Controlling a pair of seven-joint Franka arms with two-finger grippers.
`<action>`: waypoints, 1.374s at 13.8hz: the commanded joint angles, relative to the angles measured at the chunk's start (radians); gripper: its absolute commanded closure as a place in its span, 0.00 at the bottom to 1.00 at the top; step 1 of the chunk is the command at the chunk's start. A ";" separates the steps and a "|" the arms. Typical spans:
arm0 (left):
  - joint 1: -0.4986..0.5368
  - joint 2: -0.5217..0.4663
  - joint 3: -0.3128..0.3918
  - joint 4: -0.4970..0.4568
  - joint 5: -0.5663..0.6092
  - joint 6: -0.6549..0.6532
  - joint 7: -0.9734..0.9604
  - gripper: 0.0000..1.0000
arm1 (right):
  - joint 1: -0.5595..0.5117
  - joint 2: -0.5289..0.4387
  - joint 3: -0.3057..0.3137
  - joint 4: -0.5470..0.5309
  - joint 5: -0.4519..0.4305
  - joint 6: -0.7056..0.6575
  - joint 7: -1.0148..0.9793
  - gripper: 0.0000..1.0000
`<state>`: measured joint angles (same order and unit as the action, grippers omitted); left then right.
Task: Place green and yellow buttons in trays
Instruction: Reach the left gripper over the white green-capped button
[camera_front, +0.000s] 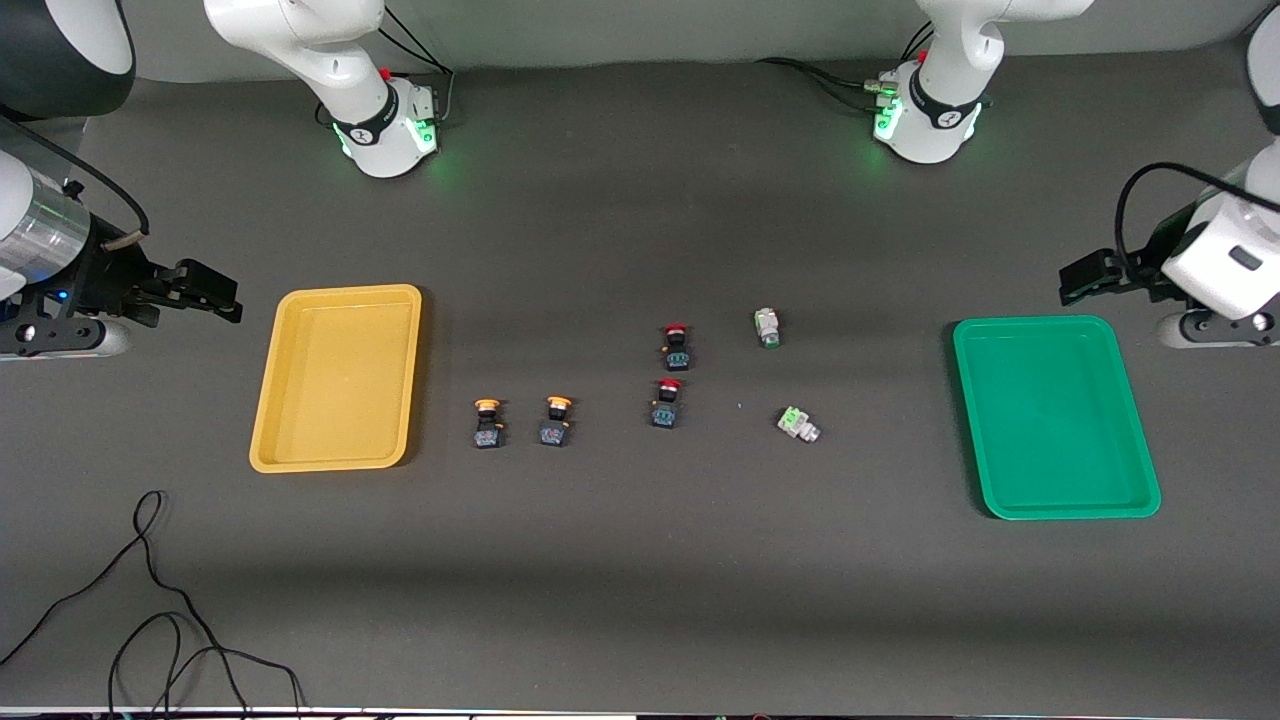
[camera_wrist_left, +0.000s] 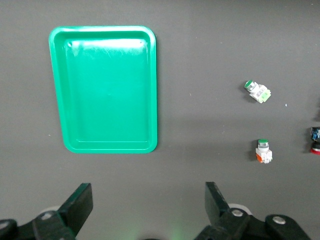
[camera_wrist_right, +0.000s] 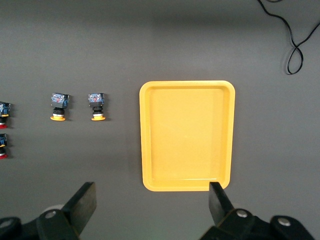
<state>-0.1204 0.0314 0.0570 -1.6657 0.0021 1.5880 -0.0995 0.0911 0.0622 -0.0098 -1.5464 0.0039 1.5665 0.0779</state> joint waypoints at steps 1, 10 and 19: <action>-0.027 -0.070 -0.020 -0.133 0.007 0.081 -0.066 0.00 | -0.001 -0.002 -0.006 0.003 0.018 -0.008 -0.021 0.00; -0.332 -0.025 -0.192 -0.315 0.002 0.389 -0.724 0.00 | 0.001 -0.002 -0.006 0.003 0.018 -0.008 -0.021 0.00; -0.446 0.047 -0.192 -0.393 0.004 0.451 -0.738 0.00 | 0.071 0.001 0.007 -0.130 0.082 0.131 0.066 0.00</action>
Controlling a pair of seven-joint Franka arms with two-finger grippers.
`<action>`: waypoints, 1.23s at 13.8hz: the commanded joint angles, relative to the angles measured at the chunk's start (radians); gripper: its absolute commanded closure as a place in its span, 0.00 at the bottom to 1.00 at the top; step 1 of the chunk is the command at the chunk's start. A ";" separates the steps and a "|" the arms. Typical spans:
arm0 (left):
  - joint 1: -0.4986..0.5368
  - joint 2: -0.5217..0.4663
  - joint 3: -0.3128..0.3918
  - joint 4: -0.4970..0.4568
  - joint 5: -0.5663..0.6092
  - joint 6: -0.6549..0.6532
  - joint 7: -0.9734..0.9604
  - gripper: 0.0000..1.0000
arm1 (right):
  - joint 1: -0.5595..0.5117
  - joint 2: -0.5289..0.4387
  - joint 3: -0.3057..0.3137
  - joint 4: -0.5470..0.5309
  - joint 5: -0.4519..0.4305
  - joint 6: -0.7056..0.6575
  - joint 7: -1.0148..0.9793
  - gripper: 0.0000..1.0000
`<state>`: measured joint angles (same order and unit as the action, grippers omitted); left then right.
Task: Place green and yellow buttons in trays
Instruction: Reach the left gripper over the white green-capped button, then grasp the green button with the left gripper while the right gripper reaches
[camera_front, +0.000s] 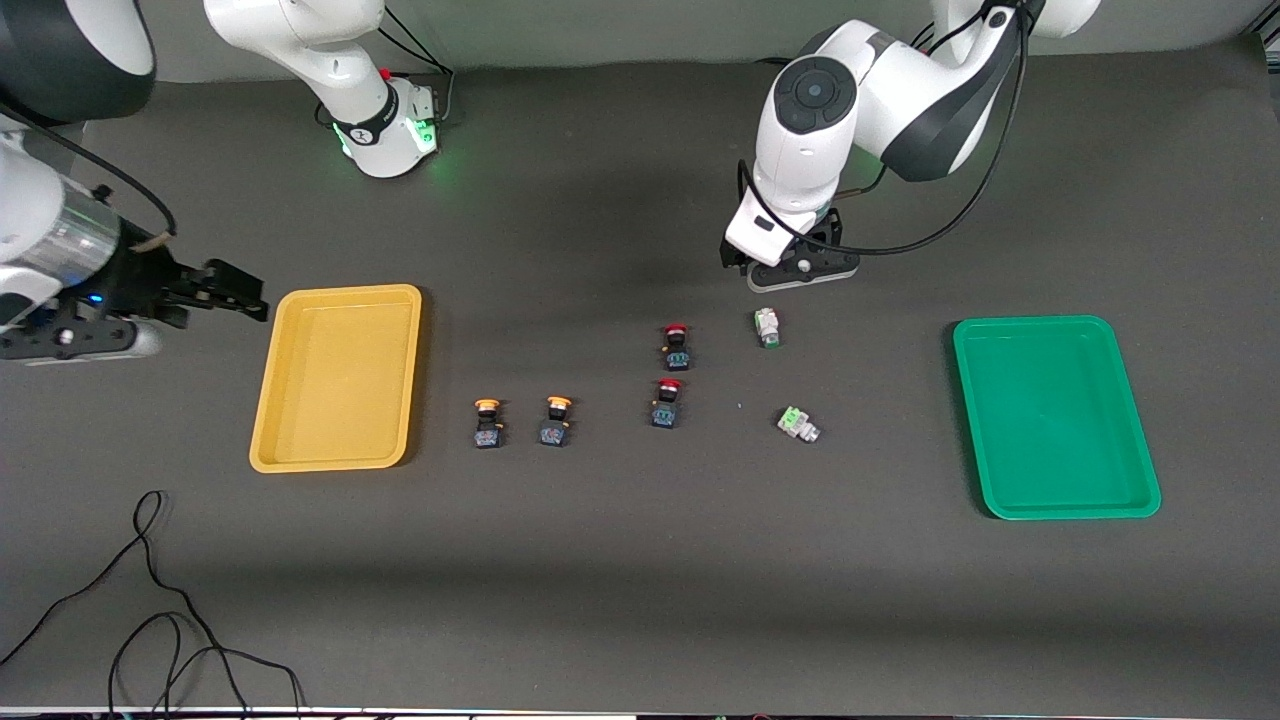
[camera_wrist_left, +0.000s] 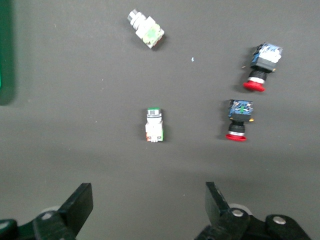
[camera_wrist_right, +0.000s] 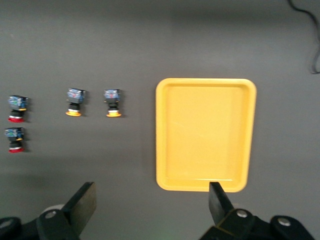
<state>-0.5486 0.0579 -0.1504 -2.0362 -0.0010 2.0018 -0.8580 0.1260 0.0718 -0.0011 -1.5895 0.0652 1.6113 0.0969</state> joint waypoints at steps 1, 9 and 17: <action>-0.017 0.048 0.015 -0.035 0.007 0.072 0.043 0.00 | 0.067 -0.001 -0.004 -0.133 0.021 0.152 0.069 0.00; -0.007 0.319 0.020 -0.130 0.022 0.429 0.096 0.04 | 0.202 0.323 -0.004 -0.239 0.087 0.574 0.149 0.00; 0.018 0.352 0.023 -0.127 0.021 0.434 0.076 0.83 | 0.264 0.568 -0.004 -0.234 0.087 0.845 0.149 0.00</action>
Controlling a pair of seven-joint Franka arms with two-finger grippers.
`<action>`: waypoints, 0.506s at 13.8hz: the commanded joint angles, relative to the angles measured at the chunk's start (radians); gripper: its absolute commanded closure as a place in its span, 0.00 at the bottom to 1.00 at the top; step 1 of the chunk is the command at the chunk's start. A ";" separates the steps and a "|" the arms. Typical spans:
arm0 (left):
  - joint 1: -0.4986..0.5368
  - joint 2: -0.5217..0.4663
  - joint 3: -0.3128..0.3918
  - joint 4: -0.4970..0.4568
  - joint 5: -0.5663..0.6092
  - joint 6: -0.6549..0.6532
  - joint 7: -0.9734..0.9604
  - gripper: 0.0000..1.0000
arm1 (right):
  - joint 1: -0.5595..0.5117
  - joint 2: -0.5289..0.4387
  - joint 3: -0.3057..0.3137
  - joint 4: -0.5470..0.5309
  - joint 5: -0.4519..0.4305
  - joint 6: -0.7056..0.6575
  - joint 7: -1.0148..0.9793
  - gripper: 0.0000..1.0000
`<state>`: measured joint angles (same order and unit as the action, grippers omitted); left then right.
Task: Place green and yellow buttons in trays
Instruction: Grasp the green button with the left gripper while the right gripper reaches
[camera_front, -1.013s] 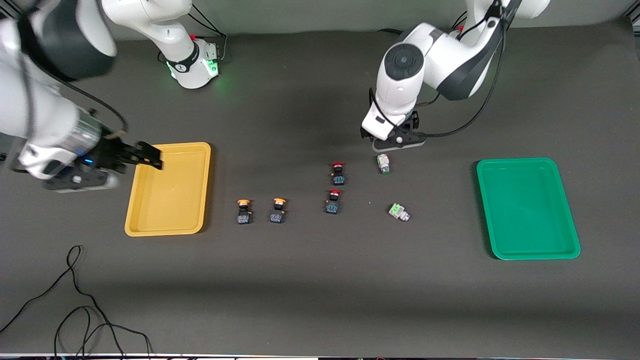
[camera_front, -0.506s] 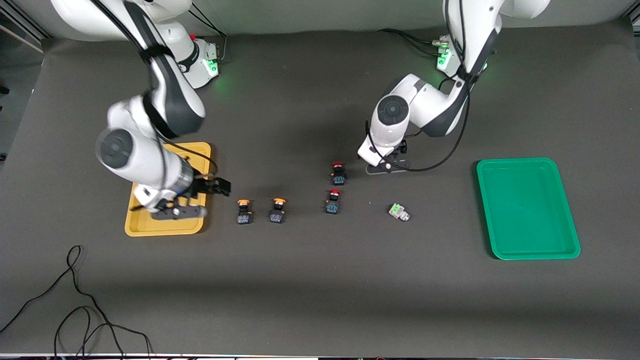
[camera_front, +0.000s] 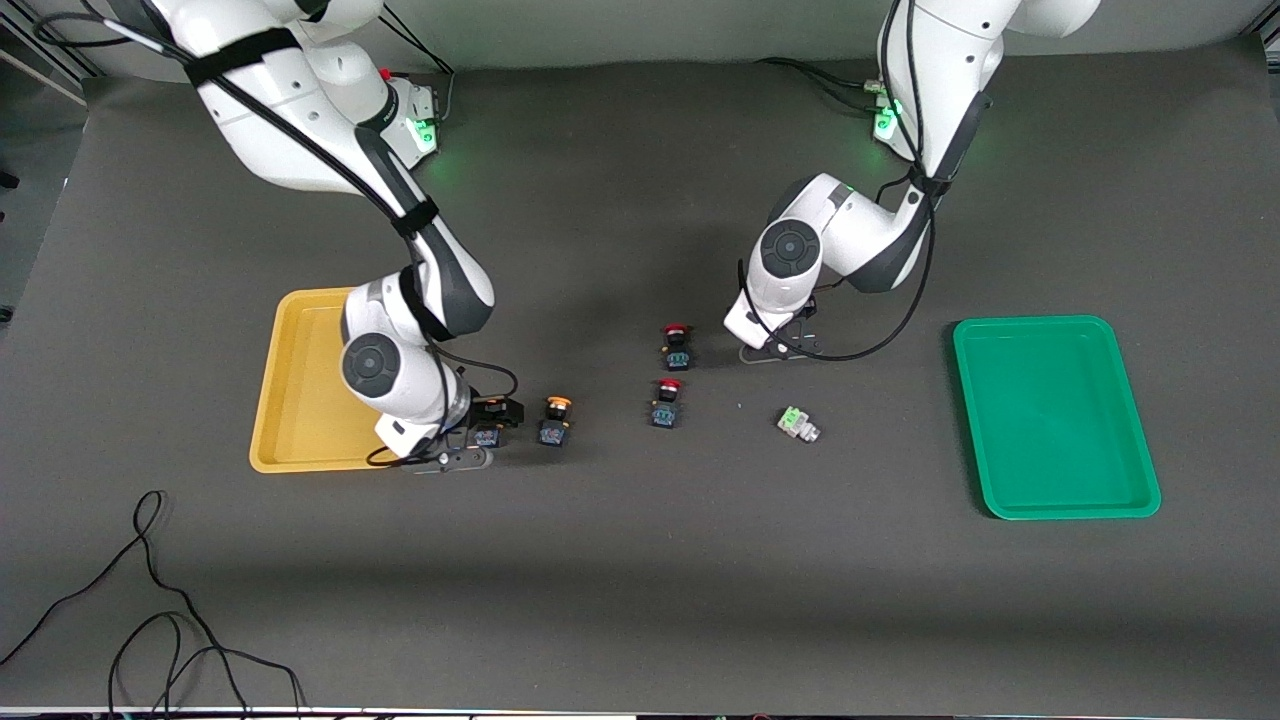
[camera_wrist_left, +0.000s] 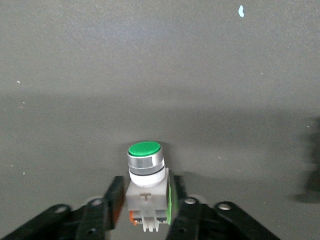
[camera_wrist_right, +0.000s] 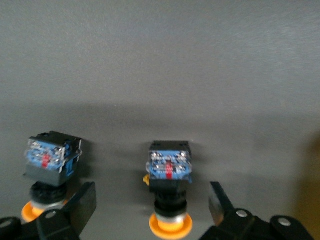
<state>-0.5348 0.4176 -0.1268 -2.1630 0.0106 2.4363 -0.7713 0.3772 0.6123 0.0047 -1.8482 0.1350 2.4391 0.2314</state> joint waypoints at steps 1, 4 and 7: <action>0.006 -0.011 -0.001 0.005 0.008 -0.011 -0.017 0.84 | 0.012 0.027 -0.009 0.021 0.017 0.017 0.014 0.00; 0.041 -0.074 -0.001 0.053 -0.001 -0.113 -0.019 0.86 | 0.009 0.040 -0.014 0.018 0.017 0.017 0.011 0.33; 0.100 -0.132 -0.004 0.258 -0.047 -0.404 -0.008 0.86 | 0.008 0.029 -0.015 0.017 0.017 0.005 0.014 1.00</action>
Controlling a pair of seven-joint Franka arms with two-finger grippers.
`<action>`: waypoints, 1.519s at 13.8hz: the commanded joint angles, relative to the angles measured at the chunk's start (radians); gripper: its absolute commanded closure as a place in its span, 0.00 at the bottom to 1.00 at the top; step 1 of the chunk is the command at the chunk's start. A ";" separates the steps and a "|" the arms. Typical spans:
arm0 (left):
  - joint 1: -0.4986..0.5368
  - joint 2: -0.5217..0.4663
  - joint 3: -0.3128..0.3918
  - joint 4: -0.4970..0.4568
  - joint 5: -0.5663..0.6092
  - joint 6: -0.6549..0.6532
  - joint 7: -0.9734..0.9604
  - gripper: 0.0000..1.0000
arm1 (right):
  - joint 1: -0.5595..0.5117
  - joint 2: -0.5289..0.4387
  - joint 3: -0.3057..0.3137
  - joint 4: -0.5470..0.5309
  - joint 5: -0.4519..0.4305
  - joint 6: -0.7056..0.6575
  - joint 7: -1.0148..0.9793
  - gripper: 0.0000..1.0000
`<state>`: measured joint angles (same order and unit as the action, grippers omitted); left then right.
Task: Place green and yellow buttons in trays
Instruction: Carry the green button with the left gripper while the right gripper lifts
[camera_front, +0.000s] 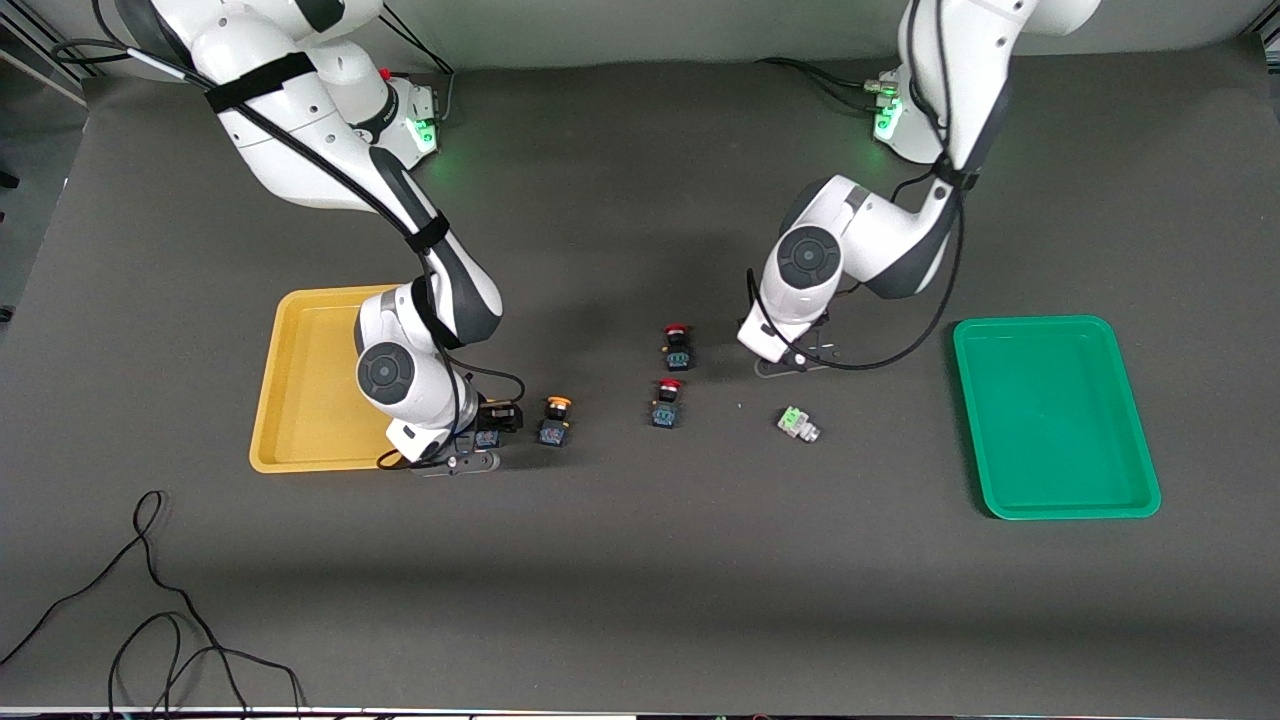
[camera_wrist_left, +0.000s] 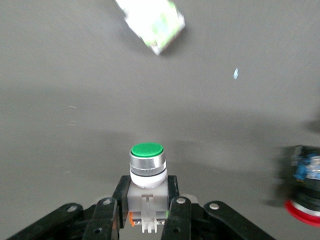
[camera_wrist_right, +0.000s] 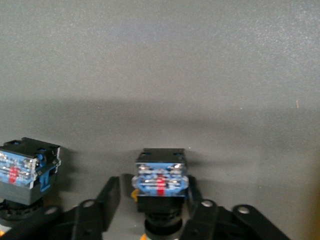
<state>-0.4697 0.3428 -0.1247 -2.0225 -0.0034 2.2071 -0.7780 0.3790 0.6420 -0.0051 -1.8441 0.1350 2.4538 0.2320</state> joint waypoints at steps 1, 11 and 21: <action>0.048 -0.068 -0.003 0.201 -0.055 -0.269 0.003 0.86 | 0.005 -0.014 -0.007 0.013 0.017 -0.019 0.015 1.00; 0.435 -0.206 -0.001 0.438 -0.058 -0.648 0.328 0.86 | 0.011 -0.582 -0.137 -0.212 -0.035 -0.417 0.035 1.00; 0.732 -0.128 -0.003 0.057 0.022 -0.124 0.732 0.86 | 0.003 -0.478 -0.350 -0.368 -0.085 -0.205 -0.264 1.00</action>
<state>0.2812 0.2019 -0.1238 -1.8017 -0.0018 1.8980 -0.0522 0.3758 0.1120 -0.3059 -2.2135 0.0469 2.2006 0.0572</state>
